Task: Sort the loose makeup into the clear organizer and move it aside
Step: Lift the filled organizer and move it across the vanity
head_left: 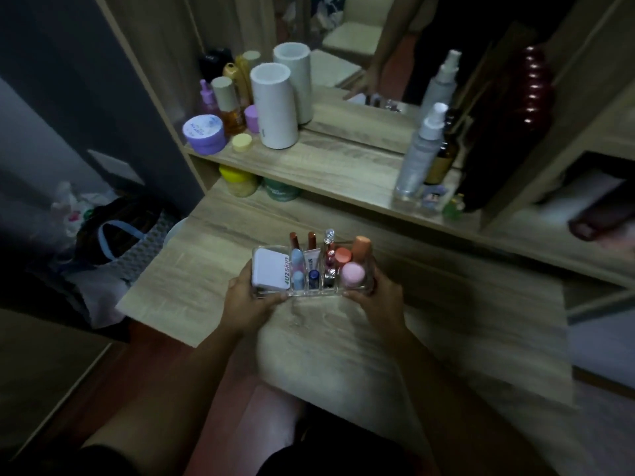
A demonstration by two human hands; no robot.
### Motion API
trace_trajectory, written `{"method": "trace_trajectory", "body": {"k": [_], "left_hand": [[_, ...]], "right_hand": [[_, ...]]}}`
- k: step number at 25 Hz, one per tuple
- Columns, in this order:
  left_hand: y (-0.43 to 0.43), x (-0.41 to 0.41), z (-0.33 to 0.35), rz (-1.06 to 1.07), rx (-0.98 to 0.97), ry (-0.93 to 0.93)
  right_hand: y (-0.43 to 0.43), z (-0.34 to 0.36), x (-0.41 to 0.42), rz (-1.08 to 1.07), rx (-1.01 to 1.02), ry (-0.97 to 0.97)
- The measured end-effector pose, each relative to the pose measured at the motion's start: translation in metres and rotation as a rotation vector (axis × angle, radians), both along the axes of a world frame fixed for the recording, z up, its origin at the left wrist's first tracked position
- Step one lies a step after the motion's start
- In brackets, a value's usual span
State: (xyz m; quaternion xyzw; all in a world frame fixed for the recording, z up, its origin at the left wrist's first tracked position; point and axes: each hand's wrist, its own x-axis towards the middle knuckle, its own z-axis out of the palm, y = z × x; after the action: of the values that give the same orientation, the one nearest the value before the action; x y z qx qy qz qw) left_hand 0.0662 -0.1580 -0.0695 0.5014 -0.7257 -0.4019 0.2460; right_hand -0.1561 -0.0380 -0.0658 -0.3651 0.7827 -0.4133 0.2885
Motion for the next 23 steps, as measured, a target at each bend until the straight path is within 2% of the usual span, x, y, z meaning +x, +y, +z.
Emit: {"method": "trace_trajectory", "body": {"k": [5,13,17,22,23], "left_hand": [[0.01,-0.053,-0.005,-0.173,0.02,-0.003],[0.041,-0.13,-0.004,-0.421,0.069,0.039],[0.049,-0.135,-0.006,-0.44,0.126,0.046],[0.055,-0.145,-0.002,-0.436,0.074,0.052],[0.066,-0.168,-0.004,-0.473,0.092,0.034]], "right_hand": [[0.05,0.0,-0.029,-0.145,0.008,-0.106],[0.12,-0.006,-0.066,-0.384,0.097,-0.016],[0.129,-0.008,-0.073,-0.391,0.113,-0.028],[0.135,0.001,-0.078,-0.369,0.082,0.052],[0.148,-0.005,-0.096,-0.396,0.091,0.028]]}}
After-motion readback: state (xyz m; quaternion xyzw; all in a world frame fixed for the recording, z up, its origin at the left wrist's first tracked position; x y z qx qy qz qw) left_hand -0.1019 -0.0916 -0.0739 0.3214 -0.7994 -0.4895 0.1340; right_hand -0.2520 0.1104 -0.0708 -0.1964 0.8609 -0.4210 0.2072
